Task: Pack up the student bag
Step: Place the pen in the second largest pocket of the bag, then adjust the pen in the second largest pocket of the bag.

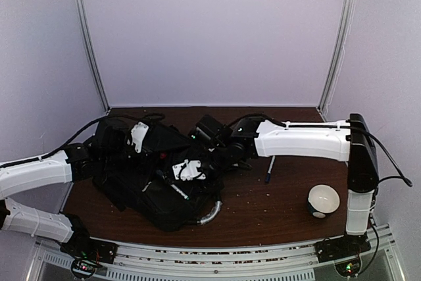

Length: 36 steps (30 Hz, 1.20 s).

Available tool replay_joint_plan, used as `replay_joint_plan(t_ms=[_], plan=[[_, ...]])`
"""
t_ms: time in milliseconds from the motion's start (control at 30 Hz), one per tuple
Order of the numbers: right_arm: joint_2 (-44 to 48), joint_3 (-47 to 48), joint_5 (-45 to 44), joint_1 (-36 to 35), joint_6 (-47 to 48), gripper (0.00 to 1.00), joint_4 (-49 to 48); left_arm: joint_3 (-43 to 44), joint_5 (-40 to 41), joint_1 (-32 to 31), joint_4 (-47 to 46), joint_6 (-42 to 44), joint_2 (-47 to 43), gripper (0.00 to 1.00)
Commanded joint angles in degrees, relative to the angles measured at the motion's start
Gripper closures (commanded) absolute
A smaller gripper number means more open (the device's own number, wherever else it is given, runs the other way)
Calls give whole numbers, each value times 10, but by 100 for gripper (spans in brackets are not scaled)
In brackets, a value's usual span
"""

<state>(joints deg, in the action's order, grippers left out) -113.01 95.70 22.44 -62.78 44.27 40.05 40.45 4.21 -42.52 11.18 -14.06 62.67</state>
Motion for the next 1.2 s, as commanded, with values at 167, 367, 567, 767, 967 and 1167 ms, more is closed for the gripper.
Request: replay_joint_plan(t_ms=[167, 367, 567, 767, 967, 1167], plan=[[-34, -17, -83, -35, 39, 60, -65, 1, -13, -4, -68, 5, -15, 100], [-41, -31, -121, -38, 55, 60, -89, 1, -15, -4, -70, 5, -15, 100], [-49, -37, -142, -39, 69, 59, -94, -2, -15, -4, -73, 5, -17, 100], [-65, -30, -167, -39, 60, 59, -131, -4, -19, -4, -75, 3, -17, 100], [-75, -17, -178, -39, 46, 60, -149, -8, -15, -4, -73, 2, -27, 100], [-94, 0, -233, -39, 26, 68, -204, -13, -15, -4, -75, 0, -31, 100]])
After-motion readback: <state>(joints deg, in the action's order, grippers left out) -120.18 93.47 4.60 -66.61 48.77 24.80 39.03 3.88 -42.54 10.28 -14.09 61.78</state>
